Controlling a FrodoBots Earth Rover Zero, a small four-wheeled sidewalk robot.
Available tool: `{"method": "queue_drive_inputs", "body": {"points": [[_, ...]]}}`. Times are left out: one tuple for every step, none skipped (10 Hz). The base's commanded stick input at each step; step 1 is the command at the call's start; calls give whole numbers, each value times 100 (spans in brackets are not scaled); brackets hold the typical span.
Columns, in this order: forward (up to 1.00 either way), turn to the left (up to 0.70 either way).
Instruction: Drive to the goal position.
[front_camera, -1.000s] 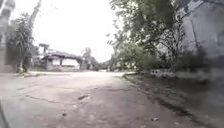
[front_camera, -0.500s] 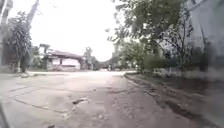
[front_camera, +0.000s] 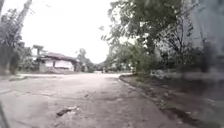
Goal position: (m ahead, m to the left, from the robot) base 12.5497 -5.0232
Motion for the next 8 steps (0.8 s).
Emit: {"method": "queue_drive_inputs", "body": {"points": [[70, 0], [70, 1], [70, 21], [70, 35], [70, 21], [70, 0], [70, 0], [70, 0]]}}
